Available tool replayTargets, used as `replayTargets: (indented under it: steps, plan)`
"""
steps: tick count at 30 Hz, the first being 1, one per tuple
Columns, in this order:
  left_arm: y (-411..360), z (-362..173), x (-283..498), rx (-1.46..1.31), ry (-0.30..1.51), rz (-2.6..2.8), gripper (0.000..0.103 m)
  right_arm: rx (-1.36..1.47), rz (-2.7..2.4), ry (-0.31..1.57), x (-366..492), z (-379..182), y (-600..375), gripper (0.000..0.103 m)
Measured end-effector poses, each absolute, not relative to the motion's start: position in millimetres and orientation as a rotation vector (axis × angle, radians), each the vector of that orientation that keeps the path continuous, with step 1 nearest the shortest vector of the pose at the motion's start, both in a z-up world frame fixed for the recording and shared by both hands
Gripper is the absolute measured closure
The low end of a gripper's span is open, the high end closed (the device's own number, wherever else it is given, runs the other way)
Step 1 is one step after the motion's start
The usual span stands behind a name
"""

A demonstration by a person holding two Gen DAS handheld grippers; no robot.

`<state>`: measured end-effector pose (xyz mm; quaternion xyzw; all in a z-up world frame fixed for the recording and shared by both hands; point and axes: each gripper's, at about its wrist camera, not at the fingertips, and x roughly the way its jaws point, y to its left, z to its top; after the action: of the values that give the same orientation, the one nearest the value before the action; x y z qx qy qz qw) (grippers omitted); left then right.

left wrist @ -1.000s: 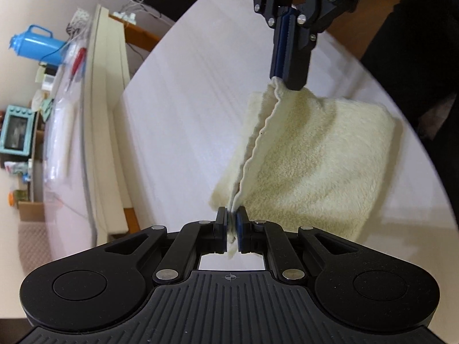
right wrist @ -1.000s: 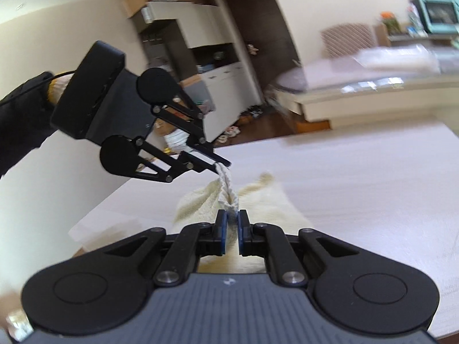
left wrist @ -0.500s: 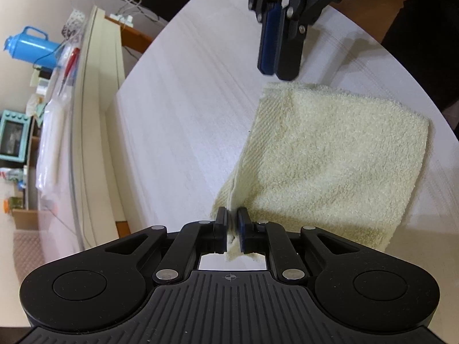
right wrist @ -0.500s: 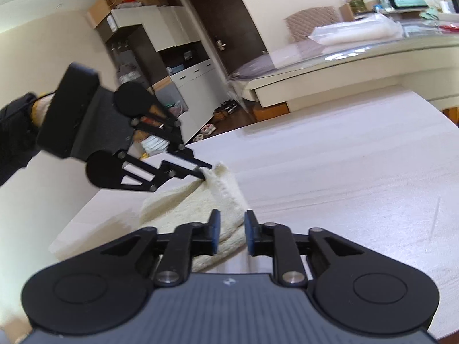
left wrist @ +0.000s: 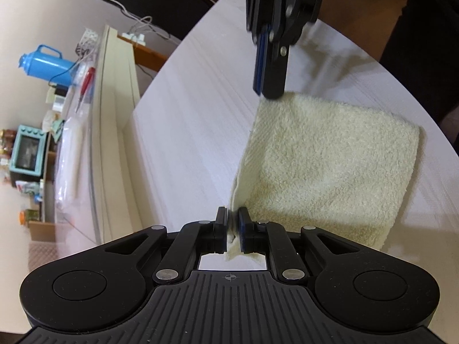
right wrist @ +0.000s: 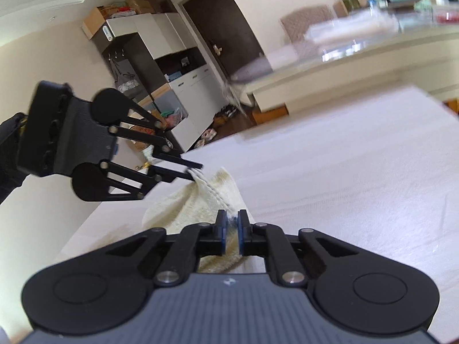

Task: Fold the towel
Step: 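Fold the held towel edge over onto the towel with both grippers, then open both grippers and release the folded towel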

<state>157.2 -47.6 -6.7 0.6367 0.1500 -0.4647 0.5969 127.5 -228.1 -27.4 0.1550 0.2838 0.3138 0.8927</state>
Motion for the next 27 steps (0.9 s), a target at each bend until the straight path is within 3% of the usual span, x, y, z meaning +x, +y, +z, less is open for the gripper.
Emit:
replayTargets:
  steps: [10,19,23,27]
  plan:
    - [-54.5,-25.5,183.4,1.424,0.408,-1.042,0.076,0.269,0.583,0.634,129.6,-42.9,-231.8,0.09]
    - [-27.3,6.3,216.3,0.974,0.631,-0.869,0.066,0.217,0.606,0.582,113.4,-29.3,-229.6,0.086]
    - [-4.8,17.8,211.1,0.727,0.748,-0.736,0.059,0.099,0.667,0.568,107.9,-22.7,-214.6,0.08]
    - [13.9,21.9,188.6,0.556,0.8,-0.634,0.059,-0.044,0.7,0.559,104.5,-21.5,-196.9,0.079]
